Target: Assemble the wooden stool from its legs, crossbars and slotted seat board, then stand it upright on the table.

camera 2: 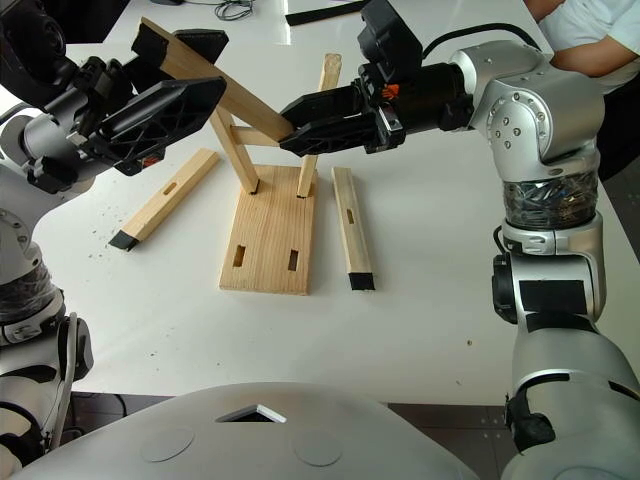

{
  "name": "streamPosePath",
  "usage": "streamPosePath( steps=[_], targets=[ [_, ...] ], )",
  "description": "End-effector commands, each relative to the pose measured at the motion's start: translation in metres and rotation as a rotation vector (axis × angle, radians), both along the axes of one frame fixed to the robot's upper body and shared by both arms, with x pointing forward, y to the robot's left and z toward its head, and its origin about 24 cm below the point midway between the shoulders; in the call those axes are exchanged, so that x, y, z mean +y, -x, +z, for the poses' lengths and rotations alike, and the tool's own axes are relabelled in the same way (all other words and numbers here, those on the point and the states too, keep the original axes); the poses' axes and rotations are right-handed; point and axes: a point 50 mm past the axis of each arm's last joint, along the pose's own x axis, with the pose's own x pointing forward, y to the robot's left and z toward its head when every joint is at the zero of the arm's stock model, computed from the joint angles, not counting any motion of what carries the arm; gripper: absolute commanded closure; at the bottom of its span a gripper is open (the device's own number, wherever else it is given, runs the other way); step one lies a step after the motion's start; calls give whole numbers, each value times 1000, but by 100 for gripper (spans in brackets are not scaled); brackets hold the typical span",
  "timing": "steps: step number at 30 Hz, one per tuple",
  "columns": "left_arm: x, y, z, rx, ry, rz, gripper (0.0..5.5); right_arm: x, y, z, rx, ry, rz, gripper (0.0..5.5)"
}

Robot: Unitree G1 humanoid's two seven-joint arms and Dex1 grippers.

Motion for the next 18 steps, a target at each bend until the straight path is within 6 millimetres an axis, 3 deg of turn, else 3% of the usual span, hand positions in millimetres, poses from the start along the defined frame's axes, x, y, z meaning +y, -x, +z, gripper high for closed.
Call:
streamPosePath(
  steps=[1, 12, 18],
  targets=[
    [0, 2, 0, -19, -32, 5, 253, 2, 3, 0, -4, 10, 18, 420],
    [5, 1, -3, -53, -70, 29, 417, 2, 1, -1, 6, 15, 12, 420],
    [3, 3, -6, -62, -87, 22, 419, 1, 1, -2, 9, 24, 20, 420]
  ],
)
